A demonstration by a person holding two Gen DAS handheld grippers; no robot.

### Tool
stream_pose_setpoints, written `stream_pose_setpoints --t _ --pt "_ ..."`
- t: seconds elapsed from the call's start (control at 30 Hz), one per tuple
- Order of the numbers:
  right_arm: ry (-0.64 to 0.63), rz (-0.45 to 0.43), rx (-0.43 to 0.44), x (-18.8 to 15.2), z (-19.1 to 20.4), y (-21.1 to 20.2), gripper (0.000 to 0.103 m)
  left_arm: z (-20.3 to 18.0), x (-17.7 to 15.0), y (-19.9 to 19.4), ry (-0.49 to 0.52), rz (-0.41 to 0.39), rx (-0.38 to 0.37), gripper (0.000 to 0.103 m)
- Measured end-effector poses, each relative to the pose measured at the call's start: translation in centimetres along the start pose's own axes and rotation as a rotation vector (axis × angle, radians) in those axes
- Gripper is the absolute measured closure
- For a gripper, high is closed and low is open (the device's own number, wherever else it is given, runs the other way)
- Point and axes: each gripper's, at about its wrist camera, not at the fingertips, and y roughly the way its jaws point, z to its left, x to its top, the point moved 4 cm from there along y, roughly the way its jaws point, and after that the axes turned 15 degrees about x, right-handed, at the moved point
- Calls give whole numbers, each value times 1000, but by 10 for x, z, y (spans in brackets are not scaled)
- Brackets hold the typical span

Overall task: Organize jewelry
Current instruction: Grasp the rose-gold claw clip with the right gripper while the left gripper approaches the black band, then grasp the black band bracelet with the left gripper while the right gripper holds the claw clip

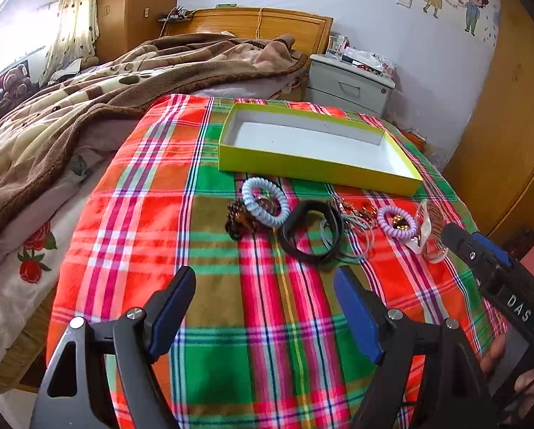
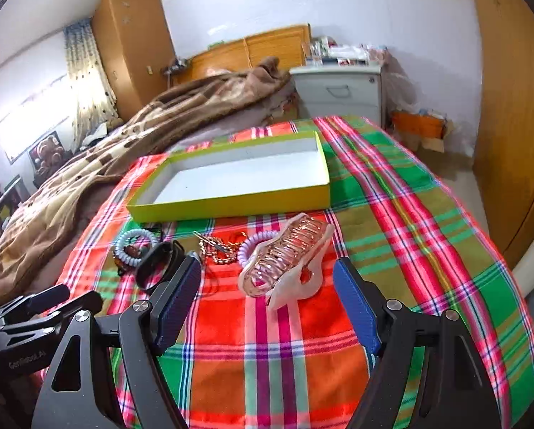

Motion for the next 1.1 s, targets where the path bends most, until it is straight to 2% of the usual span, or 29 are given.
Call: stream_pose_setpoints --t 0.03,0.1,0.2,0.33,0.37,0.4,0.43,0.5,0.6,0.67,0.87,1.1 --pt "7 9 -7 0 -2 4 27 0 2 2 0 7 -4 22" --pt "77 40 41 3 -8 14 27 1 4 6 4 24 -19 22" --pt "109 71 28 6 -13 27 27 0 5 12 12 48 -9 22" --pt "99 37 7 10 -19 32 27 -1 9 16 8 59 -17 22" --pt "105 44 -3 9 -22 34 31 -2 10 17 12 61 -18 22" --pt "109 50 -9 9 -24 35 40 -3 11 19 15 66 -26 22" --pt "113 64 -17 10 -26 37 43 -3 13 20 15 71 -33 22" --pt "106 72 -32 9 -28 37 58 -5 16 22 19 73 -33 22" --pt "98 72 -38 9 -32 35 63 -9 19 27 33 89 -42 22" --pt "88 68 -48 8 -34 32 63 -11 21 30 41 93 -28 27" --pt "81 61 -63 9 -43 21 63 -21 25 42 62 137 -17 27" --pt "93 47 -40 12 -51 17 63 -29 25 53 77 151 40 27"
